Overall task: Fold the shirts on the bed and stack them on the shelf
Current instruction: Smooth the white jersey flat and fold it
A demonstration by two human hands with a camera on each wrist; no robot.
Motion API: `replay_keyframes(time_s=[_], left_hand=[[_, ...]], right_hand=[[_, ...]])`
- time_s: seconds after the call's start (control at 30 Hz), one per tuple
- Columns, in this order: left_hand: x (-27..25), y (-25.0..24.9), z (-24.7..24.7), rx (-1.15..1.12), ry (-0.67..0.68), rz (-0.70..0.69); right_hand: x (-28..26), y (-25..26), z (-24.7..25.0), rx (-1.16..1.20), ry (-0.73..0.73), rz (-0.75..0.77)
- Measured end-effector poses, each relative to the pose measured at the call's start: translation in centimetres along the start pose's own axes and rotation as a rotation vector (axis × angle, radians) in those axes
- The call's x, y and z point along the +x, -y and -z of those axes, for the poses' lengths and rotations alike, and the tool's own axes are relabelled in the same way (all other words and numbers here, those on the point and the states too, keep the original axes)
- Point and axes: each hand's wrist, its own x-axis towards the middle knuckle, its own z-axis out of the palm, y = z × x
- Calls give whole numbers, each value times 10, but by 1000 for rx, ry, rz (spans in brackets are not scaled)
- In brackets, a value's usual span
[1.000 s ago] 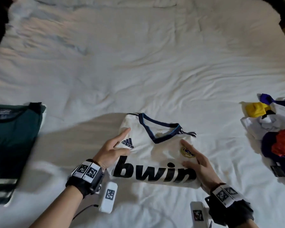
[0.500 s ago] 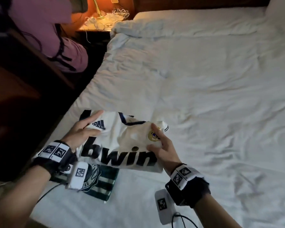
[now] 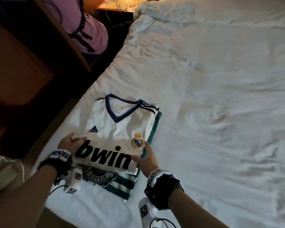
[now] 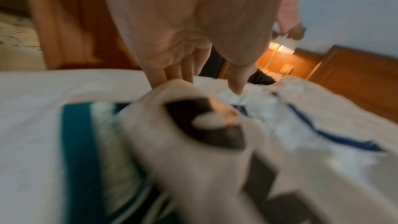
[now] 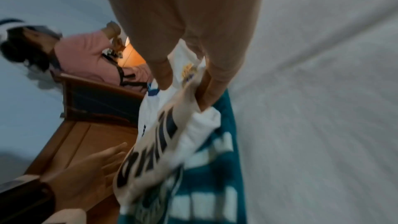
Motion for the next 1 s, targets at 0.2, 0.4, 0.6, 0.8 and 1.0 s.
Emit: replay_keyframes(time_s=[0.2,0.4,0.6,0.8,1.0], left_hand=[[-2,34,-2,-48,-121,104],[-9,15,7,94,-47,171],[-9,26,17,-34,-39,92],[-12,55,20,-41,48,212],[-12,67,23,-71,1,173]], right_hand=[[-2,-19,-6,-66,-180,-116],[-3,-13,-15,-300,-99,-166],[-31,-43,-29,-177,-143,-253],[-41,-52,-38,-101,-30,-343],[-45,-56,-40,-77,14,-326]])
